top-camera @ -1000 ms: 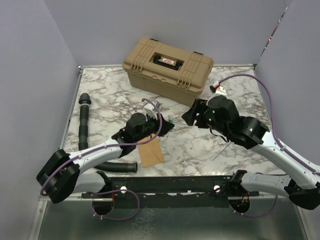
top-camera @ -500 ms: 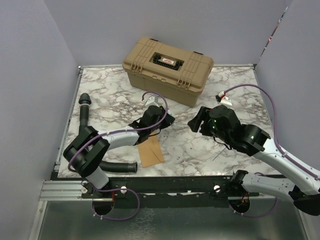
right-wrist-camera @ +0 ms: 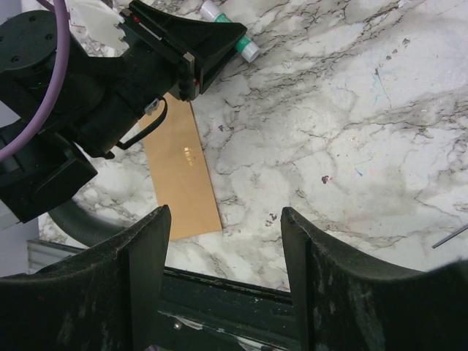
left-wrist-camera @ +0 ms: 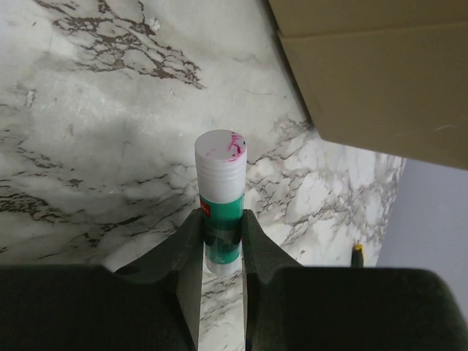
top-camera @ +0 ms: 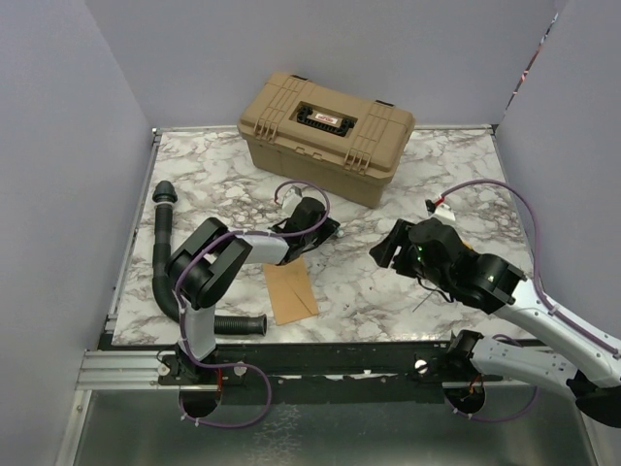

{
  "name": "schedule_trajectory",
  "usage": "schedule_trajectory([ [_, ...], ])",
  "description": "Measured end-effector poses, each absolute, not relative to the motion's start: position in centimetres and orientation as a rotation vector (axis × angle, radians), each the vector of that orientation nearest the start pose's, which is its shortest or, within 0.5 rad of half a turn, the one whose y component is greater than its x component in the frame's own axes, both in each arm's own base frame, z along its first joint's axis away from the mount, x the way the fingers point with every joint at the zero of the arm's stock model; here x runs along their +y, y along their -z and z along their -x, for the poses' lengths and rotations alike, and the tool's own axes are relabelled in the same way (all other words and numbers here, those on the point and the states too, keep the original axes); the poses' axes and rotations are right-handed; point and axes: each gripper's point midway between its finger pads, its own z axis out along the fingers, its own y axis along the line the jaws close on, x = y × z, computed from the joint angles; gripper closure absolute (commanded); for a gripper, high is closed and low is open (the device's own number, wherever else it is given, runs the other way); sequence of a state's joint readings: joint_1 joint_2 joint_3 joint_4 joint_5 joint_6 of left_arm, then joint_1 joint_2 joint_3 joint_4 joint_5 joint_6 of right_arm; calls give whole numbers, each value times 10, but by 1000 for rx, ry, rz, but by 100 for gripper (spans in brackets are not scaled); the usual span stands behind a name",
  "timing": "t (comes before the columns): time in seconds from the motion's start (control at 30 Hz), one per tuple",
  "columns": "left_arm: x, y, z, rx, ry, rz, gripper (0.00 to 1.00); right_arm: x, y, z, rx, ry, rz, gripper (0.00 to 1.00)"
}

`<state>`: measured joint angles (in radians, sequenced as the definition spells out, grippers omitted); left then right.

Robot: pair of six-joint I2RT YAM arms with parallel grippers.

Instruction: Place the letter into the envelope and seal it

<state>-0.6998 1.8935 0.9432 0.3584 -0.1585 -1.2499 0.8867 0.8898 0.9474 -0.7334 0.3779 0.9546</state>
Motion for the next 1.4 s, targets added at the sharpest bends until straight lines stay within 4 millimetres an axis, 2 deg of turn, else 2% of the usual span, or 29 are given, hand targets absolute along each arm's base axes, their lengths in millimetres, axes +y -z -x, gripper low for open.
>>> schedule_trajectory([
  [0.2,-335,-51,-387,2157,938,816,69,188,-226,-195,2217,-636,-315,36],
  [0.47,-333,-39,-391,2170,899,885,59,183,-227,-191,2213,-650,-335,36],
  [0.63,-338,-43,-396,2164,901,869,47,182,-226,-190,2218,-645,-335,36],
  [0.8,-336,-51,-396,2168,873,773,33,180,-223,-188,2232,-628,-333,36],
  [0.9,-329,-76,-393,2153,838,674,26,177,-221,-188,2241,-611,-334,34],
  [0.93,-325,-90,-392,2141,826,636,8,176,-219,-187,2244,-600,-336,34],
  [0.97,-322,-102,-391,2127,824,610,2,174,-219,-187,2245,-589,-342,33],
  [1.03,-313,-135,-385,2095,803,537,1,168,-218,-187,2248,-558,-355,31],
  [1.13,-293,-172,-373,2070,737,443,1,157,-223,-187,2241,-503,-387,28],
  [1.4,-220,-231,-331,2081,443,273,1,125,-250,-184,2202,-378,-433,27],
])
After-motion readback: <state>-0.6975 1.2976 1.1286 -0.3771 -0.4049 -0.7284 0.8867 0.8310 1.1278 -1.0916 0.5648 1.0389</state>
